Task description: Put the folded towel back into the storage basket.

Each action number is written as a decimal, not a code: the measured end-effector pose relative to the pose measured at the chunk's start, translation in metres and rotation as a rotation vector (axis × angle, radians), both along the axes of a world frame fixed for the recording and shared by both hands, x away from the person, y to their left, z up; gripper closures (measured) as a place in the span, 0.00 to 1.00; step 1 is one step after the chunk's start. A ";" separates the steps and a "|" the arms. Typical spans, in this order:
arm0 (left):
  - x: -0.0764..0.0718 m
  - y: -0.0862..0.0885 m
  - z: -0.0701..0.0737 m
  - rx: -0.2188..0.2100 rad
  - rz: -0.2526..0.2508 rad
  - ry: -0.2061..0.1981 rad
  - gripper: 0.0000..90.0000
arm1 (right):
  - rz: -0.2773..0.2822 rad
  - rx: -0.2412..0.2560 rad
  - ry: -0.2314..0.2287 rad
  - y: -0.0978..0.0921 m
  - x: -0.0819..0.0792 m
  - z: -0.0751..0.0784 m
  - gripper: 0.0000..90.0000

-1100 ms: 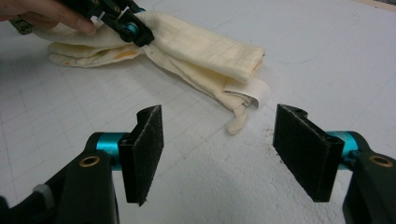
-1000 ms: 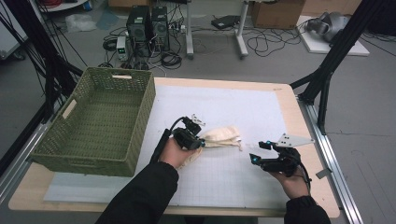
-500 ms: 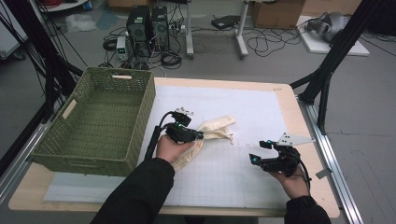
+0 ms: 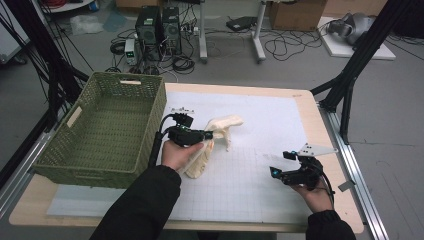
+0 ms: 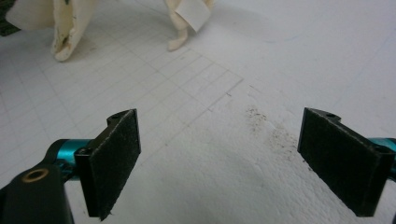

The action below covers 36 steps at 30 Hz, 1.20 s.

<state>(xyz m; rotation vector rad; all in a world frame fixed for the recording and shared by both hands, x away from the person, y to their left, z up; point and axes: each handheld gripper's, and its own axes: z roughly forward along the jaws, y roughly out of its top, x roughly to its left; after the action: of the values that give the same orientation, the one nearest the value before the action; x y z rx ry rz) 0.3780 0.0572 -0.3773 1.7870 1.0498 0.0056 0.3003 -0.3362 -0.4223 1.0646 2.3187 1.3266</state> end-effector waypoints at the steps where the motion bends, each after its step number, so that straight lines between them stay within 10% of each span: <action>1: -0.001 0.001 0.002 -0.006 0.002 -0.002 0.91 | 0.001 -0.001 -0.008 -0.001 0.000 0.000 0.13; 36: -0.017 0.078 0.061 -0.170 0.144 -0.014 0.91 | 0.001 -0.043 -0.028 -0.001 -0.004 -0.003 0.13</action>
<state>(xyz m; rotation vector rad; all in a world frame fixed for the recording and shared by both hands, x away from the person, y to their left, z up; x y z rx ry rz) 0.3611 0.1356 -0.3165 1.5543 1.1323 0.0167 0.2964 -0.3373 -0.4253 1.0249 2.3172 1.2776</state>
